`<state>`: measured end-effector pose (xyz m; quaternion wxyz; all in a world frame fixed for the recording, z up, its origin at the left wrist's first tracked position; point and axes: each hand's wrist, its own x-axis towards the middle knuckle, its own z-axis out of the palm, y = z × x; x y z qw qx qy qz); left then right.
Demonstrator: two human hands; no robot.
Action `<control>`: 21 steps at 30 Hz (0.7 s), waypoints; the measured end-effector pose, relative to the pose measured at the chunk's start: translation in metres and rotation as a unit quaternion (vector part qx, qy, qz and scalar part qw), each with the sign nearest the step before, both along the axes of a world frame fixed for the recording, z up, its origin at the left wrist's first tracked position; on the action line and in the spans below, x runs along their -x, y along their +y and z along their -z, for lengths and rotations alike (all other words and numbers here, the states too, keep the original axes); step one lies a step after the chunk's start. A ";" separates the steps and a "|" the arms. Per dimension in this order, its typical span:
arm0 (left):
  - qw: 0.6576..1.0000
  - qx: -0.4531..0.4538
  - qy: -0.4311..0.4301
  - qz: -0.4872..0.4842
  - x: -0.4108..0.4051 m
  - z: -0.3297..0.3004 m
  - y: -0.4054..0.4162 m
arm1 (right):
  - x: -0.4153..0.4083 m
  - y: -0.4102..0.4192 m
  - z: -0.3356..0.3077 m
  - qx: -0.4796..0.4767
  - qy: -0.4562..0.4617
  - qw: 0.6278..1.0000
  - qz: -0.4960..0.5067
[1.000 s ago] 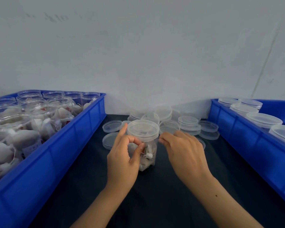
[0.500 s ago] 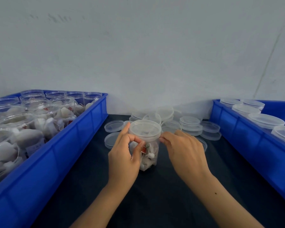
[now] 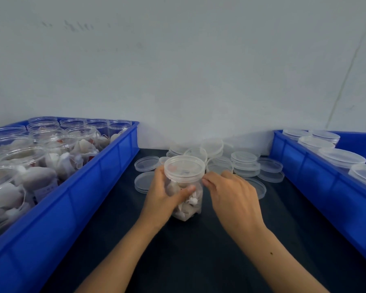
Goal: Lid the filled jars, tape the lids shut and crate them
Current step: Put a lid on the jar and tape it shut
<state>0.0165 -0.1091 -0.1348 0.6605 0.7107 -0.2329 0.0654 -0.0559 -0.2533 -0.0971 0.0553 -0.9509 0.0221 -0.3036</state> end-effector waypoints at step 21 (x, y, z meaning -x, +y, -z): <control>1.000 -0.028 0.001 -0.009 0.011 -0.027 0.012 | 0.041 -0.008 -0.009 -0.260 0.145 0.942 -0.155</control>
